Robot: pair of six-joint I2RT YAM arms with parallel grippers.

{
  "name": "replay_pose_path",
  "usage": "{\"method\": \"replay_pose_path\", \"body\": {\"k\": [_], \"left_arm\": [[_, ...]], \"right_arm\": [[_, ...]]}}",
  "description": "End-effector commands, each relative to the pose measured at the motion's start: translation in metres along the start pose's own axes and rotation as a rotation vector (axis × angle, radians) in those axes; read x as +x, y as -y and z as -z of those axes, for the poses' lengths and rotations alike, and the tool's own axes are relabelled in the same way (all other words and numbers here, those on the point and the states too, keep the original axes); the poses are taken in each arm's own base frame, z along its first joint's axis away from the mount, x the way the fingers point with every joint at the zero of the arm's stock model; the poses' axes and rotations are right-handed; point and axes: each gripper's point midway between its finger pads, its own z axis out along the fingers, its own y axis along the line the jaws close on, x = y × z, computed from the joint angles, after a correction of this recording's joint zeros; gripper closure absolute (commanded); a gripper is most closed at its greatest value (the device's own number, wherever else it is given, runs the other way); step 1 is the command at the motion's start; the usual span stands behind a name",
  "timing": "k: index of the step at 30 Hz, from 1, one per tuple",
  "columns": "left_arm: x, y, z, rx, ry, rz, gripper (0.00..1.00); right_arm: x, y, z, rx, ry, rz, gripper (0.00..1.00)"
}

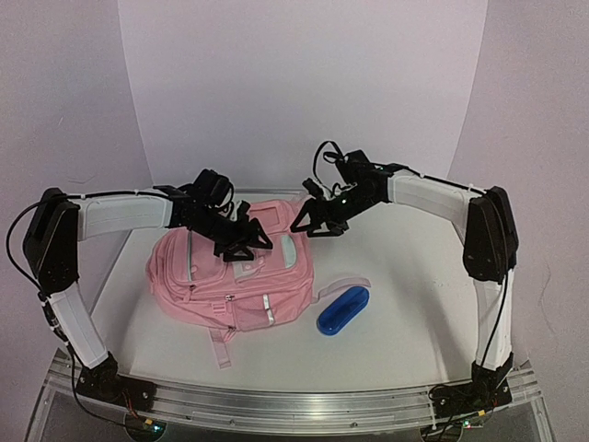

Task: Pack the student bag
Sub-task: Adjust the student bag at the center of the board, then move the student bag to the center of the board.

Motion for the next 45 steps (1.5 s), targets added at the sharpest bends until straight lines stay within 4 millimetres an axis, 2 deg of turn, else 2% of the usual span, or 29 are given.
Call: {"method": "replay_pose_path", "body": {"k": [1, 4, 8, 12, 15, 19, 21, 24, 25, 28, 31, 32, 35, 36, 38, 40, 42, 45], "left_arm": [[0.002, -0.015, 0.042, -0.139, 0.081, 0.046, 0.29], [0.026, -0.023, 0.075, -0.172, 0.105, 0.095, 0.24], [0.066, -0.057, 0.101, -0.279, 0.081, 0.182, 0.18], [0.099, -0.087, 0.103, -0.353, 0.030, 0.300, 0.19], [0.106, -0.107, 0.093, -0.397, 0.028, 0.349, 0.19], [0.080, -0.123, 0.065, -0.415, 0.022, 0.330, 0.23], [0.058, -0.123, 0.049, -0.409, 0.012, 0.292, 0.25], [0.025, -0.119, 0.025, -0.401, -0.010, 0.219, 0.29], [0.011, -0.113, 0.018, -0.387, -0.005, 0.194, 0.30], [-0.019, -0.109, -0.001, -0.367, -0.008, 0.155, 0.32], [-0.046, -0.097, -0.012, -0.329, 0.001, 0.122, 0.34], [-0.054, -0.092, -0.015, -0.315, 0.007, 0.112, 0.34], [-0.067, -0.075, -0.018, -0.268, 0.012, 0.088, 0.32], [-0.070, -0.070, -0.016, -0.256, 0.018, 0.082, 0.31], [-0.074, -0.058, -0.005, -0.234, 0.042, 0.057, 0.27], [-0.074, -0.046, 0.010, -0.213, 0.068, 0.023, 0.23], [-0.071, -0.035, 0.027, -0.195, 0.094, -0.009, 0.19], [-0.063, -0.023, 0.049, -0.180, 0.111, -0.037, 0.13]], "right_arm": [[0.024, 0.006, 0.007, 0.020, -0.040, 0.011, 0.22], [0.040, 0.013, 0.001, 0.012, -0.080, -0.019, 0.19], [0.057, 0.019, -0.010, 0.015, -0.121, -0.041, 0.19], [0.054, 0.026, -0.026, 0.007, -0.136, -0.046, 0.19], [0.046, 0.036, -0.039, 0.008, -0.138, -0.048, 0.24], [0.045, 0.048, -0.046, 0.014, -0.143, -0.073, 0.47], [0.047, 0.058, -0.045, 0.025, -0.146, -0.095, 0.62], [0.048, 0.071, -0.039, 0.044, -0.139, -0.117, 0.91], [0.047, 0.076, -0.036, 0.054, -0.133, -0.120, 0.98], [0.032, 0.097, -0.022, 0.102, -0.087, -0.118, 1.00], [0.004, 0.118, -0.001, 0.141, -0.016, -0.086, 1.00], [-0.005, 0.123, 0.006, 0.159, 0.006, -0.061, 0.96], [-0.029, 0.128, 0.030, 0.176, 0.054, 0.003, 0.53], [-0.033, 0.127, 0.039, 0.169, 0.057, 0.031, 0.45], [-0.031, 0.119, 0.054, 0.166, 0.039, 0.101, 0.37], [-0.017, 0.101, 0.071, 0.150, -0.006, 0.212, 0.31], [0.010, 0.078, 0.089, 0.121, -0.061, 0.372, 0.23], [0.057, 0.055, 0.110, 0.091, -0.119, 0.640, 0.09]]}}
